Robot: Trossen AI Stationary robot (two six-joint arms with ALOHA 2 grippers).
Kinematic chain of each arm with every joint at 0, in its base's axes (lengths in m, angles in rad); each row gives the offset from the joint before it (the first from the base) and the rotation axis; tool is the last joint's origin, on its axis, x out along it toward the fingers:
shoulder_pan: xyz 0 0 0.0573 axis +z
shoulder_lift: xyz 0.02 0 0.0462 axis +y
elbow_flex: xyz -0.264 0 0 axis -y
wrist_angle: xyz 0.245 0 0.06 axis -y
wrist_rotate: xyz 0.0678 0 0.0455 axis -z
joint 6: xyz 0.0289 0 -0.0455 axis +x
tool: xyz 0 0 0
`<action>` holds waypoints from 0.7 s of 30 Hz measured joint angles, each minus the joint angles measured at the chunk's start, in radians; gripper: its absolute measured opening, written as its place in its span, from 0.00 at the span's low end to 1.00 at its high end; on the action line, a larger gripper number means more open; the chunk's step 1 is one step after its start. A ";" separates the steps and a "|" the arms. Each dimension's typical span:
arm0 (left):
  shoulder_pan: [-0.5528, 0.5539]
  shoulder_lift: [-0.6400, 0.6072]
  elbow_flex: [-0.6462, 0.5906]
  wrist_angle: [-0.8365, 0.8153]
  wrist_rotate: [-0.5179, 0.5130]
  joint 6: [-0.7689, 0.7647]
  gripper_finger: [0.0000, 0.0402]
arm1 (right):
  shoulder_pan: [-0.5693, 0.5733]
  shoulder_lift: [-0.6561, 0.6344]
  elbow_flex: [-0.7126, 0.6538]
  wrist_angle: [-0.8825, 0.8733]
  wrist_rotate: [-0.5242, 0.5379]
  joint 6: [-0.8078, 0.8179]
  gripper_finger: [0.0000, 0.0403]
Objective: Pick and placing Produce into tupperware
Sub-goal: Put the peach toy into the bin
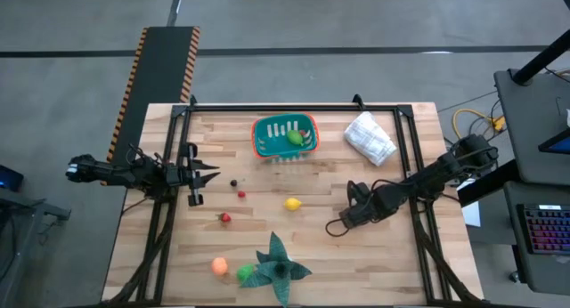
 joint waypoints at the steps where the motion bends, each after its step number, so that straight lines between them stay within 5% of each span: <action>1: 0.000 0.000 0.000 0.000 0.000 0.000 0.11 | 0.000 0.000 0.000 0.000 0.000 0.000 0.56; 21: 0.000 0.000 0.000 0.000 0.000 0.000 0.11 | 0.000 0.000 0.000 0.000 0.000 -0.012 0.32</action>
